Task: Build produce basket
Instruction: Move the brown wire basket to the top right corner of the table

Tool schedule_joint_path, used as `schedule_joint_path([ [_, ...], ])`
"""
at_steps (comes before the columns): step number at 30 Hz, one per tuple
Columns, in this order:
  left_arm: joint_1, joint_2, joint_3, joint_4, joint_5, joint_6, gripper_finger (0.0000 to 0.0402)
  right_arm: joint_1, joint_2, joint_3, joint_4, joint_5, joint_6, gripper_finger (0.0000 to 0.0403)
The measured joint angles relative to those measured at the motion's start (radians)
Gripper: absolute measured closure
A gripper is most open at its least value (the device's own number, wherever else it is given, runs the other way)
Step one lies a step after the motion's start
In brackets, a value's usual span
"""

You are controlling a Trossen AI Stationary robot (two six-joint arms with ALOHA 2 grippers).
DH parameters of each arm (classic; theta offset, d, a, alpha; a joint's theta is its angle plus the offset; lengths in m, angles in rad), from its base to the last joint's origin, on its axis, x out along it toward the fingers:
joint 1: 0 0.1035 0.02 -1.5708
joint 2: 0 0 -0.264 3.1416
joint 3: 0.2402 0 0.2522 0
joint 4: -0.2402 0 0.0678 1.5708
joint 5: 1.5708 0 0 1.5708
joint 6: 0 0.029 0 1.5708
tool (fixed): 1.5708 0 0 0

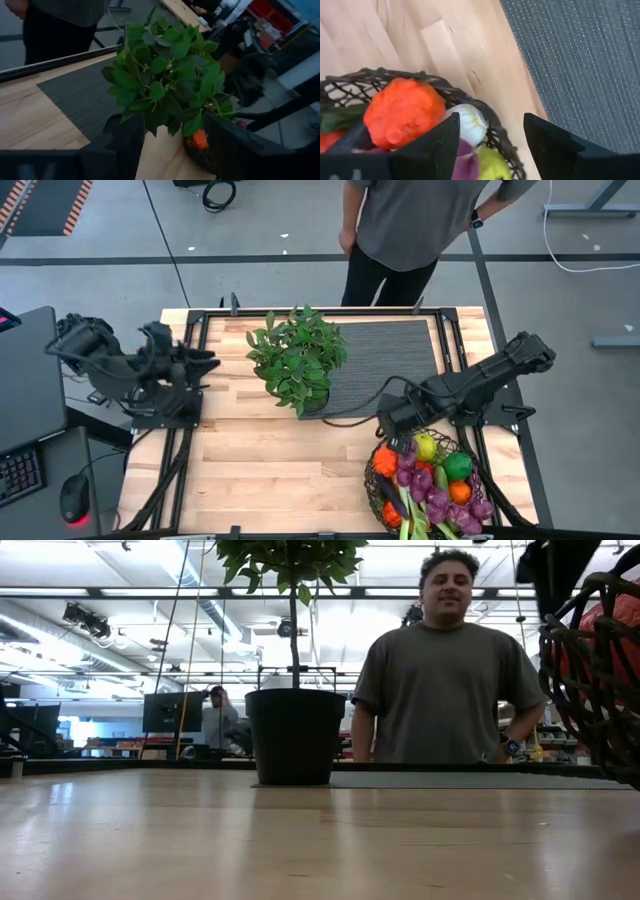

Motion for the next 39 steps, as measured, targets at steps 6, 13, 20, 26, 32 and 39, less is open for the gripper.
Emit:
schedule_joint_path([
  [6,0.0,-0.057,0.001,-0.001,0.038,0.084,0.0195,-0.072,0.0,-0.024,0.004,-0.156,-0.239,0.0167],
  [13,0.0,-0.072,0.001,0.0,0.039,0.183,0.0192,-0.068,0.0,-0.061,0.015,-0.232,-0.427,0.0166],
  [20,0.0,-0.069,0.001,0.0,0.039,0.241,0.0197,-0.09,0.009,-0.11,0.061,-0.233,-0.457,0.0166],
  [26,0.0,-0.069,0.001,0.0,0.039,0.237,0.0198,-0.114,0.009,-0.195,0.131,-0.268,-0.451,0.0168],
  [32,0.0,-0.069,0.001,0.004,0.039,0.23,0.0204,-0.139,0.009,-0.239,0.187,-0.265,-0.452,0.0198],
  [39,0.0,-0.069,0.001,0.012,0.039,0.23,0.0205,-0.141,0.009,-0.309,0.293,-0.304,-0.443,0.0265],
])
